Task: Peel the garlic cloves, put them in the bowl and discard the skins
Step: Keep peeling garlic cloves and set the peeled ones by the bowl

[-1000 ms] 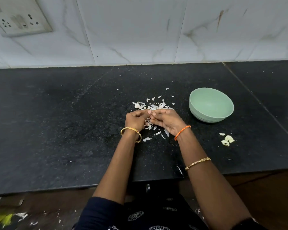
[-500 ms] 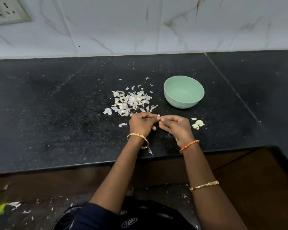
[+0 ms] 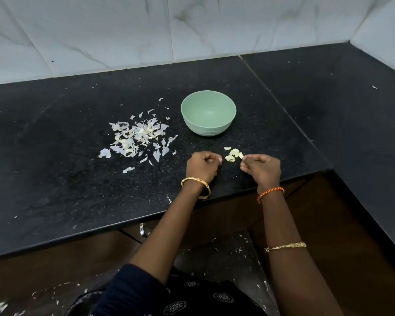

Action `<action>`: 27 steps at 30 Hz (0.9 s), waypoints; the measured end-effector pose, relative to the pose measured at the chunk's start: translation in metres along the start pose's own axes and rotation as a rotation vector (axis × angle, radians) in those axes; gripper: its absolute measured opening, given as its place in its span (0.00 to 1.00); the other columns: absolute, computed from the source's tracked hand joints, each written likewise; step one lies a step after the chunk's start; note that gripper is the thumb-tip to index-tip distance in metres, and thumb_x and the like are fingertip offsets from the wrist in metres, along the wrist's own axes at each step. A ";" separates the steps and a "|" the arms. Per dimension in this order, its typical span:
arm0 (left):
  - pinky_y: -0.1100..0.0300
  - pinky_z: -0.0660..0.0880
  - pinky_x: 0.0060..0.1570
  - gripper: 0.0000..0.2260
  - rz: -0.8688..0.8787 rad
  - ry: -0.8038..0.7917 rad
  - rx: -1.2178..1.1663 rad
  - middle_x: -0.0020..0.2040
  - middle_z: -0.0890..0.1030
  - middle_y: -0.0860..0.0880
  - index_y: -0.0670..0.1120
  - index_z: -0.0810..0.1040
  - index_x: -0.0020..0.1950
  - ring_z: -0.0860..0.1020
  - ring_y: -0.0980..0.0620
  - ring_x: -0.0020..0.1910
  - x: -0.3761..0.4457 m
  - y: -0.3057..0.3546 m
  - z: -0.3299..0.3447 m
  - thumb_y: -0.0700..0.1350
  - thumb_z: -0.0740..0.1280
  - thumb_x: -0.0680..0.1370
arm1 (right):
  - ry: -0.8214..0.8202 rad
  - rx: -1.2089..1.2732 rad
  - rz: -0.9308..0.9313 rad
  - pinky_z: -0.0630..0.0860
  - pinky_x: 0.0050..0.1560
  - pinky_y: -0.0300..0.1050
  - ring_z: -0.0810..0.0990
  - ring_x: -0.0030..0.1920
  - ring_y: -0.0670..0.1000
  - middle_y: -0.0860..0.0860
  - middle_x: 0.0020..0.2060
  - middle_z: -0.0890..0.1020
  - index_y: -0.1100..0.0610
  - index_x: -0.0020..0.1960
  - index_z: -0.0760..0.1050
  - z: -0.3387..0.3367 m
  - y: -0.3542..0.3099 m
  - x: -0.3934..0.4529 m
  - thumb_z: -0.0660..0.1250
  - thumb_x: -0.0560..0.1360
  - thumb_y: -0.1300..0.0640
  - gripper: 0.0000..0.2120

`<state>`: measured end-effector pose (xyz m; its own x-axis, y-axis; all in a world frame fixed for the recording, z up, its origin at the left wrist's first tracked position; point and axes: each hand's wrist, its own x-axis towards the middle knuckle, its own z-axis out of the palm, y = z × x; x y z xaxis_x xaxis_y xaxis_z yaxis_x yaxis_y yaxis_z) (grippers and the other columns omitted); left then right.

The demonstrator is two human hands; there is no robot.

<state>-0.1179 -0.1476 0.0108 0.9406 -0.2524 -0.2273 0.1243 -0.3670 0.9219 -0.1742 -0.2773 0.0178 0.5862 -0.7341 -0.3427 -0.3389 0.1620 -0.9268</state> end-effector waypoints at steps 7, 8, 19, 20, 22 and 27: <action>0.56 0.74 0.56 0.21 0.182 -0.043 0.322 0.48 0.80 0.49 0.44 0.78 0.61 0.78 0.51 0.50 0.014 0.006 0.019 0.40 0.76 0.69 | 0.009 -0.185 -0.018 0.81 0.35 0.36 0.81 0.32 0.46 0.55 0.33 0.81 0.65 0.46 0.79 0.009 -0.007 0.012 0.69 0.74 0.65 0.02; 0.56 0.75 0.56 0.22 0.184 -0.040 0.323 0.48 0.81 0.48 0.43 0.78 0.62 0.79 0.51 0.49 0.016 0.007 0.020 0.39 0.76 0.69 | 0.017 -0.203 -0.019 0.80 0.34 0.35 0.80 0.32 0.45 0.54 0.33 0.81 0.64 0.45 0.79 0.010 -0.007 0.013 0.69 0.74 0.65 0.02; 0.57 0.75 0.54 0.22 0.137 -0.167 0.412 0.43 0.80 0.48 0.44 0.77 0.63 0.78 0.50 0.47 0.034 0.016 0.013 0.39 0.76 0.70 | -0.035 -0.494 -0.186 0.77 0.52 0.43 0.80 0.49 0.52 0.57 0.50 0.82 0.61 0.57 0.79 0.018 -0.006 0.022 0.61 0.77 0.66 0.13; 0.57 0.75 0.54 0.22 0.138 -0.173 0.398 0.42 0.79 0.49 0.44 0.77 0.63 0.78 0.51 0.46 0.034 0.015 0.012 0.39 0.76 0.70 | -0.028 -0.500 -0.193 0.76 0.50 0.43 0.80 0.48 0.52 0.58 0.50 0.82 0.62 0.57 0.80 0.020 -0.006 0.022 0.61 0.77 0.66 0.12; 0.59 0.74 0.53 0.23 0.135 -0.180 0.372 0.42 0.79 0.49 0.44 0.76 0.64 0.78 0.52 0.45 0.034 0.013 0.006 0.40 0.75 0.70 | 0.032 -0.485 -0.240 0.74 0.47 0.40 0.79 0.46 0.51 0.58 0.50 0.82 0.62 0.55 0.80 0.025 -0.008 0.017 0.61 0.76 0.67 0.12; 0.61 0.70 0.36 0.07 0.170 0.110 0.250 0.30 0.77 0.50 0.42 0.80 0.41 0.74 0.53 0.31 0.037 0.009 -0.037 0.45 0.70 0.75 | 0.121 -0.375 -0.611 0.77 0.47 0.42 0.79 0.41 0.50 0.57 0.46 0.79 0.62 0.47 0.81 0.064 -0.019 -0.008 0.64 0.73 0.68 0.08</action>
<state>-0.0702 -0.1268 0.0222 0.9714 -0.2357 -0.0282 -0.1067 -0.5398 0.8350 -0.1255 -0.2327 0.0287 0.6732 -0.6928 0.2584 -0.2192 -0.5208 -0.8250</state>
